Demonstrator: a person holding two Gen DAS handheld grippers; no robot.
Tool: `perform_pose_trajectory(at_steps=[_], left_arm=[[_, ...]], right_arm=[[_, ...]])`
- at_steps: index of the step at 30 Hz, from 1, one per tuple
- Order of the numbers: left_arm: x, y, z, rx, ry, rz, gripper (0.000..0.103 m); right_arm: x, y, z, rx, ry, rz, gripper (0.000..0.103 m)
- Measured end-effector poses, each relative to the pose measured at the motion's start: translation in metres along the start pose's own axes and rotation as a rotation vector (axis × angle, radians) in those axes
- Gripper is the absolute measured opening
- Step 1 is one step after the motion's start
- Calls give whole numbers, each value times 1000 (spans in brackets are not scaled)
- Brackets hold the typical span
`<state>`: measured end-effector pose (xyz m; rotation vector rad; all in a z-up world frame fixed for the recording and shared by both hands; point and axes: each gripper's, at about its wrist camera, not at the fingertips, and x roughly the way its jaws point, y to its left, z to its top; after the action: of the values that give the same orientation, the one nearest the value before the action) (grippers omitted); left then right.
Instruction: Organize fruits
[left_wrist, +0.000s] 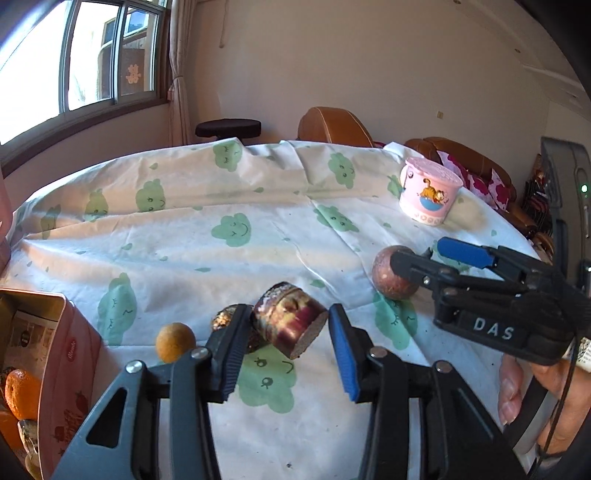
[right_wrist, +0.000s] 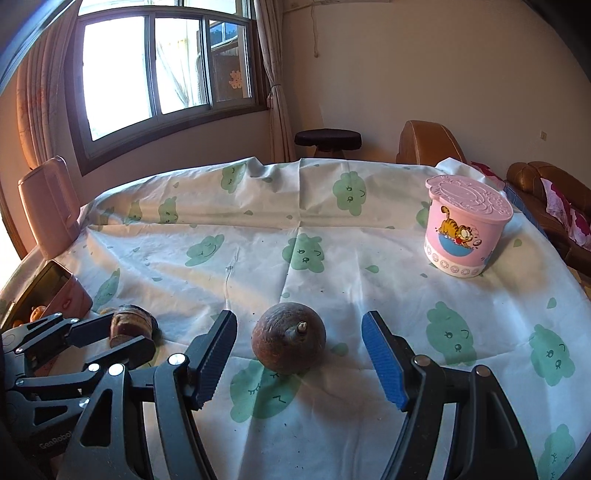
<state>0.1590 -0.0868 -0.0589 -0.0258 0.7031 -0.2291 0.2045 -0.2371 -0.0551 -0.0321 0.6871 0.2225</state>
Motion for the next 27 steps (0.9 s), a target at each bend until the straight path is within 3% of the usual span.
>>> perform_pose_trajectory(at_steps=[6,8,9,10,27], left_arm=[[1,7,1,-36,-5,16,45],[-1,7,0,-36,-11,18,45],[-2,7,0,-35,-16,20,45],[-3,6,0,-32,-22,21,45],[-22,-2,-2,7,-124,68,45]], right_arm=[[23,2,-1,-2,83,-4,71],[27,5,-1,-13,100,-9,66],[30,6,-1,-18,119,-1,52],[33,6,-1,-21,133,13,52],[3,20,-1,-90,-8,60,52]])
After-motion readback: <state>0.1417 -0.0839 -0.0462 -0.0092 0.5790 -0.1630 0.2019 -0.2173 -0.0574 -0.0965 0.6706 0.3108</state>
